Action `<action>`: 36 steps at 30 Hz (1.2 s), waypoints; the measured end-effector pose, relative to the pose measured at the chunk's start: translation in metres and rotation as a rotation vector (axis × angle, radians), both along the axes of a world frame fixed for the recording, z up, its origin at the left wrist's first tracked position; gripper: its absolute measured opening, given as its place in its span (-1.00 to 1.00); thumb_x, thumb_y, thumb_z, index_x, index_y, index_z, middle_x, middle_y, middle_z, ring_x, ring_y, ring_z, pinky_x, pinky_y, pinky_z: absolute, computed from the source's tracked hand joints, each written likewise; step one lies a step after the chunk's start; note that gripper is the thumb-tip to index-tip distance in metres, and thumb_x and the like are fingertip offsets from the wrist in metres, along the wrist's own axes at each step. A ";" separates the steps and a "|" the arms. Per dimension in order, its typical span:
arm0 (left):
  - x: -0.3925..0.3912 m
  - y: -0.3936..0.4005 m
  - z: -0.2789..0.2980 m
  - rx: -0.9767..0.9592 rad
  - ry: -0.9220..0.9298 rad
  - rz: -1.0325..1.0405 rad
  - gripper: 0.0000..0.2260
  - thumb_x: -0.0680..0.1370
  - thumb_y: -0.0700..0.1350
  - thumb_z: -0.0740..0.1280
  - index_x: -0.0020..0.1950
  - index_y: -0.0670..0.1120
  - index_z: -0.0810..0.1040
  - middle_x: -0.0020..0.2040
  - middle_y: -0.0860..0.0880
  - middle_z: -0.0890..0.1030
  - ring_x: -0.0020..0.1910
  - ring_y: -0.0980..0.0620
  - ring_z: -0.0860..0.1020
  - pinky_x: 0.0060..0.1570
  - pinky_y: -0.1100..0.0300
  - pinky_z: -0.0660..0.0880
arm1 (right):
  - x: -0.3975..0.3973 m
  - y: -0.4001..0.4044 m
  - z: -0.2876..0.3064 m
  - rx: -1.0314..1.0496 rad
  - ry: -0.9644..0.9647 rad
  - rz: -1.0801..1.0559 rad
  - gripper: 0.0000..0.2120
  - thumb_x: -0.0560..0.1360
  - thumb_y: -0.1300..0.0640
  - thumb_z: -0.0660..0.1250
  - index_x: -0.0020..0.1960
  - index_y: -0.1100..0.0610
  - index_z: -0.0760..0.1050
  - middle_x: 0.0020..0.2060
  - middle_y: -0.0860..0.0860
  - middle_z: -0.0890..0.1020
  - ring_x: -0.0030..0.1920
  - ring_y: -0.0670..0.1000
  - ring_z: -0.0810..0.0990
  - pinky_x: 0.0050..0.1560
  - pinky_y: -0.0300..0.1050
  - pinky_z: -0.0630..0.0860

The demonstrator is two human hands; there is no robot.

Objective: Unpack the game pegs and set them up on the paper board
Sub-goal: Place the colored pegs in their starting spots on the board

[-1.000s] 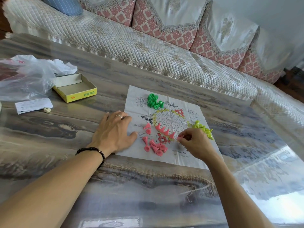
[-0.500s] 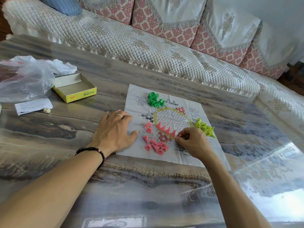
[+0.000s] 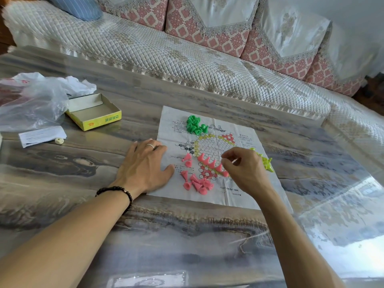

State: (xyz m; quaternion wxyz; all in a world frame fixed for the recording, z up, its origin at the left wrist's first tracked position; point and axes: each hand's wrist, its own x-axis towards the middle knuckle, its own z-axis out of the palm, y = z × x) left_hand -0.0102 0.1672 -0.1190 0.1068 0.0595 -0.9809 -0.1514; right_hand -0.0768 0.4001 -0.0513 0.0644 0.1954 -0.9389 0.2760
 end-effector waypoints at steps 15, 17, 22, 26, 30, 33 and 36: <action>0.001 0.000 -0.001 0.000 0.016 0.003 -0.41 0.44 0.29 0.08 0.32 -0.03 0.44 0.38 -0.03 0.43 0.43 -0.05 0.28 0.43 -0.04 0.14 | -0.005 -0.081 -0.015 0.145 -0.136 0.000 -0.88 0.44 0.17 0.40 -0.24 0.17 0.64 -0.35 0.10 0.67 -0.36 0.05 0.62 -0.37 -0.18 0.53; 0.000 0.000 -0.002 -0.004 0.015 0.006 -0.42 0.44 0.29 0.08 0.31 -0.03 0.44 0.37 -0.03 0.43 0.43 -0.05 0.28 0.43 -0.04 0.15 | -0.005 -0.082 -0.015 0.130 -0.189 0.024 -0.95 0.41 0.18 0.43 -0.22 0.13 0.62 -0.31 0.07 0.67 -0.29 0.04 0.65 -0.23 -0.09 0.62; 0.000 0.000 -0.003 0.011 0.028 0.010 -0.41 0.43 0.28 0.08 0.31 -0.03 0.45 0.37 -0.02 0.44 0.43 -0.05 0.28 0.42 -0.04 0.15 | 0.001 -0.077 -0.016 0.170 -0.229 0.089 -0.94 0.43 0.21 0.39 -0.18 0.07 0.61 -0.31 -0.06 0.60 -0.34 -0.09 0.56 -0.40 -0.28 0.48; 0.000 0.000 -0.002 0.025 0.010 0.010 -0.39 0.43 0.28 0.07 0.36 -0.03 0.41 0.42 -0.03 0.39 0.48 -0.04 0.21 0.45 -0.05 0.11 | 0.004 -0.064 -0.005 -0.038 -0.187 0.117 -0.95 0.46 0.18 0.42 -0.10 0.10 0.66 -0.34 -0.09 0.62 -0.45 -0.23 0.50 -0.47 -0.44 0.35; 0.000 0.000 -0.003 0.034 0.002 0.010 -0.44 0.52 0.24 0.16 0.43 -0.02 0.35 0.47 -0.01 0.34 0.51 -0.02 0.16 0.48 -0.03 0.03 | 0.000 -0.046 0.011 -0.104 -0.126 0.125 -0.95 0.46 0.12 0.42 -0.10 0.05 0.67 -0.31 -0.08 0.60 -0.43 -0.21 0.45 -0.44 -0.43 0.35; 0.001 0.000 -0.002 0.044 0.018 0.005 -0.46 0.53 0.22 0.19 0.43 -0.02 0.36 0.46 -0.01 0.34 0.50 -0.02 0.16 0.48 -0.01 0.02 | -0.003 -0.035 0.014 -0.068 -0.132 0.119 -0.93 0.47 0.15 0.43 -0.08 0.13 0.66 -0.39 -0.11 0.59 -0.49 -0.25 0.46 -0.47 -0.43 0.35; 0.000 0.000 -0.002 0.049 0.017 0.006 -0.47 0.53 0.23 0.18 0.42 -0.02 0.36 0.46 0.00 0.34 0.50 -0.01 0.16 0.48 -0.02 0.01 | -0.008 -0.029 0.014 0.063 -0.090 0.117 -0.91 0.48 0.15 0.42 -0.04 0.13 0.66 -0.34 -0.13 0.61 -0.42 -0.24 0.52 -0.44 -0.45 0.37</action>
